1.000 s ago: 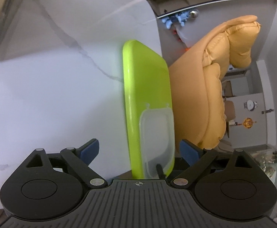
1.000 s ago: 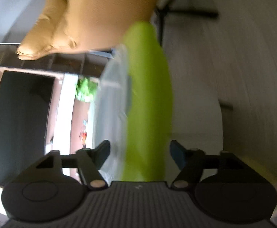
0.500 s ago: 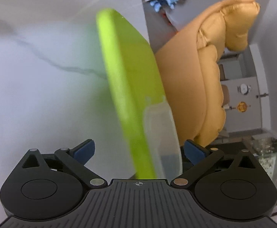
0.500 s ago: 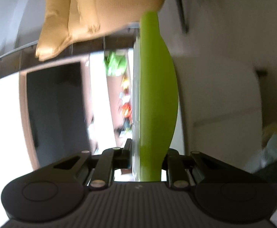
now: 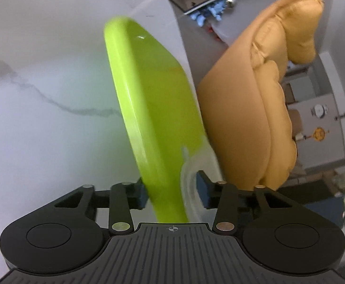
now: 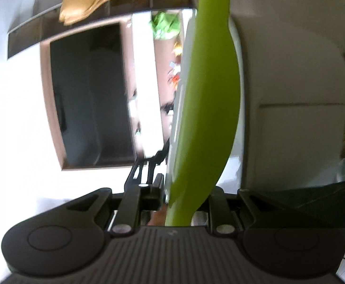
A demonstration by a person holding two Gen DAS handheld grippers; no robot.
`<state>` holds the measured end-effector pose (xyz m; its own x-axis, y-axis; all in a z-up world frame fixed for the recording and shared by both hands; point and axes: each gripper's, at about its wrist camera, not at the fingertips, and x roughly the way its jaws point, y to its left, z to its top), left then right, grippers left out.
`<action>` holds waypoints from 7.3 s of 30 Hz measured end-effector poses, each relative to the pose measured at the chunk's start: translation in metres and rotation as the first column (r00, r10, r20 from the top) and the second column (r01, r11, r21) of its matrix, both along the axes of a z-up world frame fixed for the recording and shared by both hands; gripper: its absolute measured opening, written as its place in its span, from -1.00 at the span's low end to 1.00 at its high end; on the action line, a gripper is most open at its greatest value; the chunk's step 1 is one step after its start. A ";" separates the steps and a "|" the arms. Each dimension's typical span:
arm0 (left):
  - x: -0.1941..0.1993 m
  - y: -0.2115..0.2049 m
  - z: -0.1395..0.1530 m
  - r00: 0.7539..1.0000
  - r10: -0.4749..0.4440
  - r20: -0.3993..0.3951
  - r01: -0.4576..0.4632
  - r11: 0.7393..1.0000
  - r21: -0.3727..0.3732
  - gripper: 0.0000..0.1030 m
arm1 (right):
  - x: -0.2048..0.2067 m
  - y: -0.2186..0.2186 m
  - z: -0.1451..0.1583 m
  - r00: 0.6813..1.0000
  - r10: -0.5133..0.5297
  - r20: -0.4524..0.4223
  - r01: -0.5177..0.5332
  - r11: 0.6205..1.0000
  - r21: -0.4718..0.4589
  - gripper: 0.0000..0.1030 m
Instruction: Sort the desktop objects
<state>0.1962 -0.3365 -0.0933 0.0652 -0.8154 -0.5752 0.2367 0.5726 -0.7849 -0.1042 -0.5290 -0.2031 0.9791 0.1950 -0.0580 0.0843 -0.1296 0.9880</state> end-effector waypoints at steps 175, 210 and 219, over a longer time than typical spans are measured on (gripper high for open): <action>0.075 0.514 0.050 0.812 0.536 0.230 -0.562 0.825 0.062 0.89 | 0.349 0.243 0.248 0.934 0.277 -0.228 -0.341 0.494 -0.800 0.39; 0.087 0.489 0.075 0.765 0.518 0.381 -0.614 0.766 0.190 0.62 | 0.325 0.248 0.232 0.940 0.290 -0.181 -0.322 0.570 -0.756 -0.04; 0.106 0.478 0.097 0.731 0.527 0.433 -0.635 0.758 0.148 0.56 | 0.319 0.256 0.237 0.964 0.229 -0.136 -0.248 0.586 -0.772 -0.03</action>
<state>0.3022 0.1416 0.0033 0.7093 -0.3636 -0.6039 0.0064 0.8600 -0.5102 0.2146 -0.2730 0.0338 0.9010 0.2936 -0.3194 0.0172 0.7114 0.7026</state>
